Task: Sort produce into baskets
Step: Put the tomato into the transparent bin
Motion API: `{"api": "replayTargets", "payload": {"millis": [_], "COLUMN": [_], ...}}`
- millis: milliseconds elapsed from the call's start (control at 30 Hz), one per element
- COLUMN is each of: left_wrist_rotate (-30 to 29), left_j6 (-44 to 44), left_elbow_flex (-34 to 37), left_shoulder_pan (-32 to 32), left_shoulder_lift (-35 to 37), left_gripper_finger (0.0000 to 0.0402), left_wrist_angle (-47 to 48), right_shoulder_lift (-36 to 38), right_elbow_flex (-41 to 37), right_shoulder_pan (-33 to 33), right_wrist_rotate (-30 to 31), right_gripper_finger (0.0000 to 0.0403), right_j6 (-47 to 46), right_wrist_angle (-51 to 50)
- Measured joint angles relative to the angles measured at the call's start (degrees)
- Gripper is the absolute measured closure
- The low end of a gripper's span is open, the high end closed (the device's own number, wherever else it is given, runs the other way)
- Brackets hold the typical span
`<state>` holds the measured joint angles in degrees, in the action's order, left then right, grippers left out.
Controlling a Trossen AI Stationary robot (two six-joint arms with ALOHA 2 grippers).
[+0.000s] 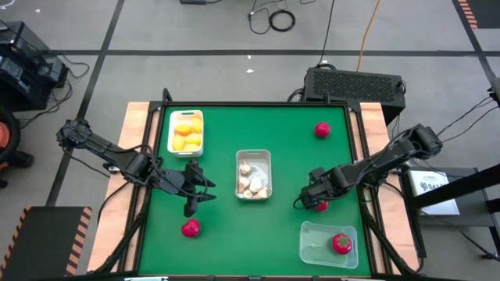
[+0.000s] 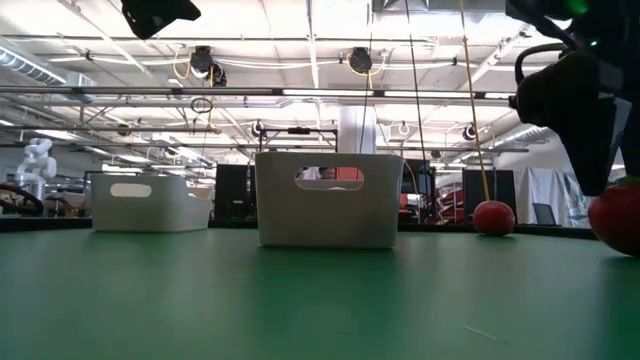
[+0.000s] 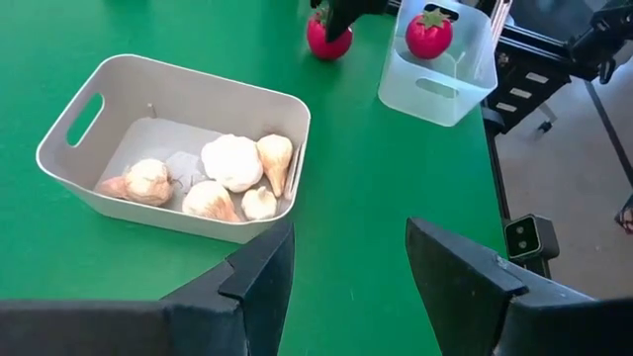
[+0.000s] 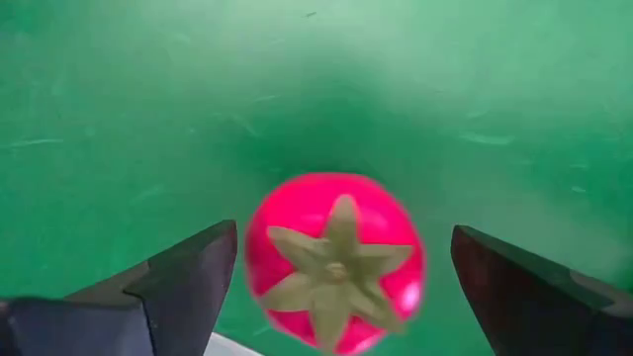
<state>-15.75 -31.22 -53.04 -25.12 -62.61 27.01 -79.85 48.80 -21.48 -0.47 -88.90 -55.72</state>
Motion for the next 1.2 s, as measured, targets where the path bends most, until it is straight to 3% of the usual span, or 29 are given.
{"api": "replayTargets", "payload": {"millis": [433,800,1200], "left_wrist_rotate": [0.0,0.02,0.02], "left_j6": [0.48,1.73,1.69], "left_elbow_flex": [0.0,0.0,0.0], "left_shoulder_pan": [0.0,-0.02,-0.02], "left_shoulder_lift": [0.0,0.0,0.0], "left_gripper_finger": [0.0198,0.0198,0.0198], "left_wrist_angle": [1.17,1.76,2.11], "right_shoulder_lift": [-0.05,-4.54,-5.66], "right_elbow_flex": [-3.07,-3.22,-3.16], "right_shoulder_pan": [-2.76,-4.12,-4.13], "right_wrist_rotate": [-1.44,-2.94,-2.86], "right_gripper_finger": [0.0041,0.0044,0.0111], "right_j6": [-6.17,-6.19,-5.44], "right_wrist_angle": [5.54,7.15,7.62]}}
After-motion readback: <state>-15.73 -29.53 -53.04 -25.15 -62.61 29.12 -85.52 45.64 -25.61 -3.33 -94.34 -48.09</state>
